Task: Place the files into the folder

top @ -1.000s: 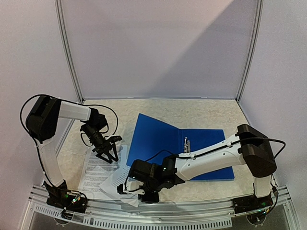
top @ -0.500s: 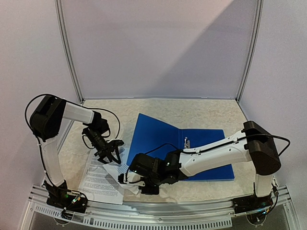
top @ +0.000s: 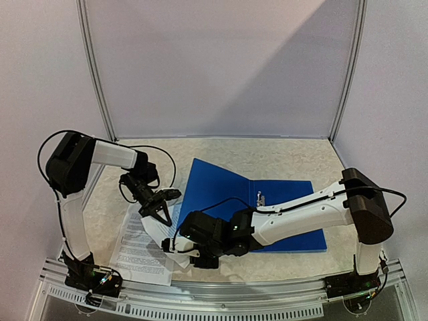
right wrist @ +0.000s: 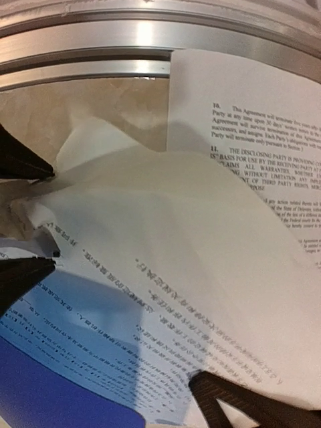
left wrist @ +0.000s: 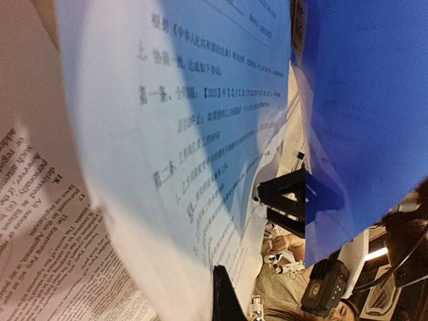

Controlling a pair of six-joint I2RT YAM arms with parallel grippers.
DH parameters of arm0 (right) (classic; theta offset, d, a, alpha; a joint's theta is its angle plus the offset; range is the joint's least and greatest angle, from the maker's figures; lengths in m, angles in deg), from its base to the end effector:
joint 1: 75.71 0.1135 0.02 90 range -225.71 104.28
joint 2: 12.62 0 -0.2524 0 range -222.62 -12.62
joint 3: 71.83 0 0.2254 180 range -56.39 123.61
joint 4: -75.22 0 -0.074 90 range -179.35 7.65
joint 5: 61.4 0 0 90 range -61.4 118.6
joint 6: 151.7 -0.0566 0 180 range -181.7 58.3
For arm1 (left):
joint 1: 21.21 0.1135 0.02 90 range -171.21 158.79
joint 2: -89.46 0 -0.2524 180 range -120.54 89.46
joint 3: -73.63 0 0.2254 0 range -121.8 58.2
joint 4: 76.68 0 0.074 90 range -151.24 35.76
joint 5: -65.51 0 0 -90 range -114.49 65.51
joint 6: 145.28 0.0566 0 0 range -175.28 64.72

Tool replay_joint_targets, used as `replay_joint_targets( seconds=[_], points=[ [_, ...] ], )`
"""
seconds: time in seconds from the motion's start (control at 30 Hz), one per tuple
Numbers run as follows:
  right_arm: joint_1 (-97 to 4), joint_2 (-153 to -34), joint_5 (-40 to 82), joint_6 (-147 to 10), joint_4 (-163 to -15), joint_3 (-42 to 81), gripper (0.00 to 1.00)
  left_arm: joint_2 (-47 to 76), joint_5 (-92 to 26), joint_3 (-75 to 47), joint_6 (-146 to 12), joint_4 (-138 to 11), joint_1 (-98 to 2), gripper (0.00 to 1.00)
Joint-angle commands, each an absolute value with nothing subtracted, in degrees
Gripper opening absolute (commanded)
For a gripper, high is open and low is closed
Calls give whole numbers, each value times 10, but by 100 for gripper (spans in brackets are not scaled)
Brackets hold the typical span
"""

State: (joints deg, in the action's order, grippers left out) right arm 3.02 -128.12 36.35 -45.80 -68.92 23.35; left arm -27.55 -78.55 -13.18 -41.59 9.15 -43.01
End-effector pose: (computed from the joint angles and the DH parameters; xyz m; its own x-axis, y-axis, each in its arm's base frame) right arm 0.0881 0.4030 0.1550 0.1061 -0.8568 -0.5046 -0.9650 0.0338 -0.2602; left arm 0.2452 -0.1474 0.1286 -0.8371 0.4844 0.2542 0.0887 0.5787 -0.8107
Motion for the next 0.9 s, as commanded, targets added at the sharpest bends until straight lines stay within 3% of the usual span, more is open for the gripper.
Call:
replay_joint_targets(
  seconds=[0.0,0.07,0.2,0.5,0.6,0.7,0.87],
  points=[
    [28,-1270,395,-470,-699,234,48,-250,-765,-154,-396,125,-406,0],
    [27,-1261,394,-476,-705,234,58,-230,-721,-159,-400,125,-395,0],
    [28,-1237,360,-492,-726,244,68,-181,-661,-173,-402,135,-372,0],
    [21,-1173,327,-551,-830,236,71,-59,-456,-280,-372,169,-336,0],
    [9,-1144,335,-588,-885,219,82,-14,-352,-329,-356,164,-346,0],
    [-29,-1117,309,-669,-940,208,94,25,-276,-383,-340,157,-363,0],
    [-143,-1105,186,-843,-1000,207,98,63,-222,-481,-333,161,-415,0]
  ],
)
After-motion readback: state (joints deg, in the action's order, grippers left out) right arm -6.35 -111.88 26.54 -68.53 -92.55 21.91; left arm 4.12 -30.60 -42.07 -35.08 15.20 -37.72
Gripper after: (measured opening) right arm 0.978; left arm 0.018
